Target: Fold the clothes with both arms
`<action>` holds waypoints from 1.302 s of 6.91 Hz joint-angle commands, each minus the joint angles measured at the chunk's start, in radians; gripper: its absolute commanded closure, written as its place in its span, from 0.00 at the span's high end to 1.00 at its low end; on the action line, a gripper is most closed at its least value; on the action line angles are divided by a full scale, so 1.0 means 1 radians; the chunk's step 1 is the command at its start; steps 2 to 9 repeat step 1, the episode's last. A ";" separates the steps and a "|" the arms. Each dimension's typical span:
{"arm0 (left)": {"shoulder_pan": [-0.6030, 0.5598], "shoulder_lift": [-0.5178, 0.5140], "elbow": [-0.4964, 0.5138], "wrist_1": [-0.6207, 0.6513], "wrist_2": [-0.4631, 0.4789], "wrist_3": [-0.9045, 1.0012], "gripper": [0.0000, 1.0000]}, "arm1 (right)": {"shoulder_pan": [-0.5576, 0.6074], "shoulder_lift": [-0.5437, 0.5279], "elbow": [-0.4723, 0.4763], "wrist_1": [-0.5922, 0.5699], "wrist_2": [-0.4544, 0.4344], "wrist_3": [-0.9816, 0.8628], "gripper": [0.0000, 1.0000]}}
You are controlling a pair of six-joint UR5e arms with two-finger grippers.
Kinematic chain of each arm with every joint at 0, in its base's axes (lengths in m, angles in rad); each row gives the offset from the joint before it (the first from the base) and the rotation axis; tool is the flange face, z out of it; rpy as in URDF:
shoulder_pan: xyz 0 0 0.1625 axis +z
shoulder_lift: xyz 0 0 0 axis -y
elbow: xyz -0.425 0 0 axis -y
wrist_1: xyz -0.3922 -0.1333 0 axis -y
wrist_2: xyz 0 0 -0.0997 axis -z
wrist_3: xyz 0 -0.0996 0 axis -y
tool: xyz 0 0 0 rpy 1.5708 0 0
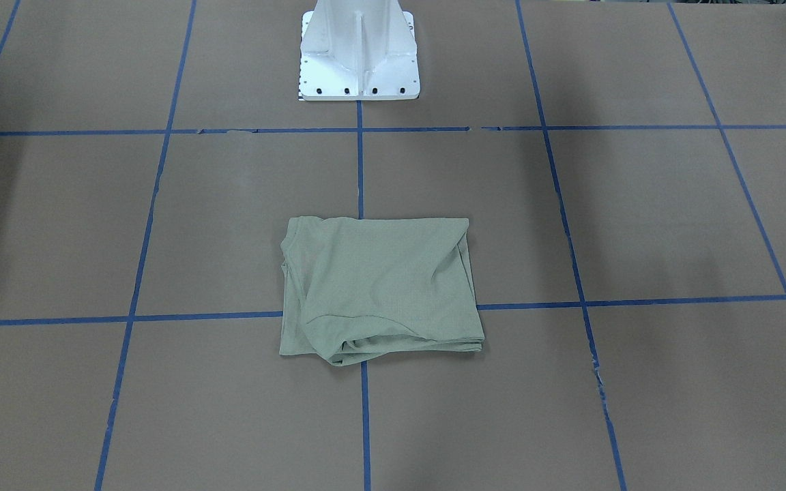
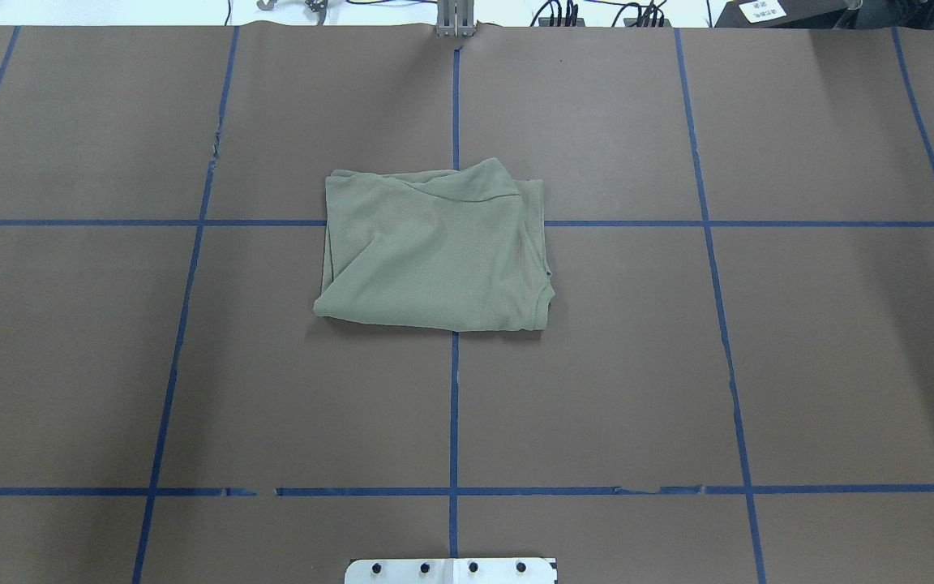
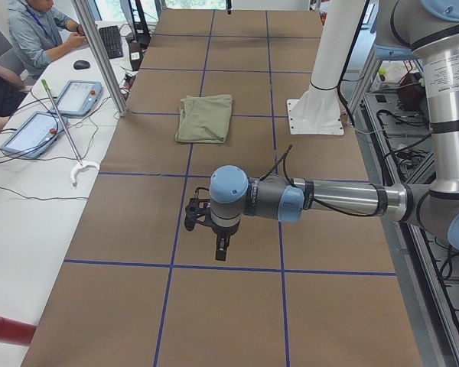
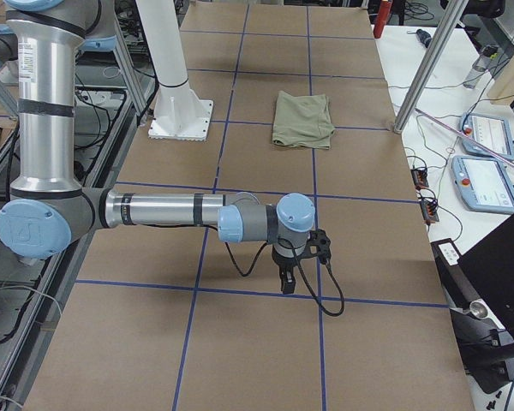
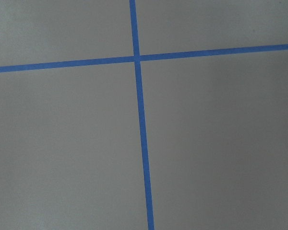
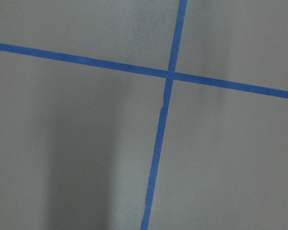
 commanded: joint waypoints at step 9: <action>0.000 0.000 -0.001 0.001 0.000 0.000 1.00 | 0.000 0.000 -0.002 0.001 -0.001 0.000 1.00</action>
